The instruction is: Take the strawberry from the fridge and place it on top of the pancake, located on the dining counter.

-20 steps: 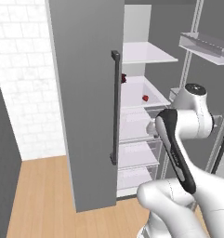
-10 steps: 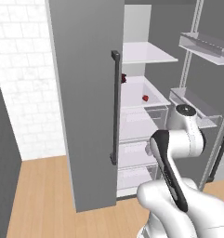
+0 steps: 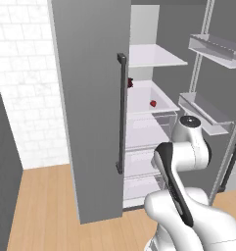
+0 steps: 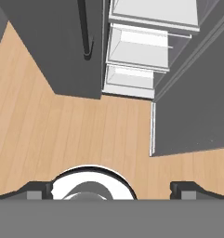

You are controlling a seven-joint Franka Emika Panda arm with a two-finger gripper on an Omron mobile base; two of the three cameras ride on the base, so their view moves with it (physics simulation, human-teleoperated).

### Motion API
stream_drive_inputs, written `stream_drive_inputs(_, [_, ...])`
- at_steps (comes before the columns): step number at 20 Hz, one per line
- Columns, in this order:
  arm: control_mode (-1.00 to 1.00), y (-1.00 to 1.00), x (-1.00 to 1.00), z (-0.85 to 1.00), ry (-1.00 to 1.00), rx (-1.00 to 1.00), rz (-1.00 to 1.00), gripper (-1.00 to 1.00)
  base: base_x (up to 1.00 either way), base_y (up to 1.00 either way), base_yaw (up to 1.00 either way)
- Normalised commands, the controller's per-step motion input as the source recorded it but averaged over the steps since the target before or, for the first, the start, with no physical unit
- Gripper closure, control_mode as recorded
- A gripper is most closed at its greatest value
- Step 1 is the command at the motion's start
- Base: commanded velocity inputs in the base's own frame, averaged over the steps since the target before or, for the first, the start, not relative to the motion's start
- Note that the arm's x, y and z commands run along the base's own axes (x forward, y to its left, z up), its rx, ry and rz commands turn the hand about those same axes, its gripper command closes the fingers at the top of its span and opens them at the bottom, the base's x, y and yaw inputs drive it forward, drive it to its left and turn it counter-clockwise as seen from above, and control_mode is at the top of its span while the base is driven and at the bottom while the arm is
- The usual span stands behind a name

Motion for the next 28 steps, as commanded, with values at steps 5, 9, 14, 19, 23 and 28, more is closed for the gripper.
stream_drive_inputs(5, [1.0,0.0,0.19,0.0,-0.02,0.0,0.0,-1.0,0.13,0.0,0.01])
stream_drive_inputs(9, [1.0,0.0,0.0,0.0,0.0,0.0,0.0,-1.0,0.73,0.0,0.04])
stream_drive_inputs(14, [1.0,0.0,0.0,0.0,0.0,0.0,0.0,-1.0,0.58,0.0,0.02])
stream_drive_inputs(19, [1.0,0.0,0.0,0.0,0.0,0.0,0.0,-1.0,0.3,-0.13,-0.1])
stream_drive_inputs(23, [1.0,0.0,0.0,0.0,0.0,0.0,0.0,-1.0,0.17,-0.32,-0.3])
stream_drive_inputs(28, [1.0,0.0,0.0,0.0,0.0,0.0,0.0,-1.0,0.22,-0.07,-0.4])
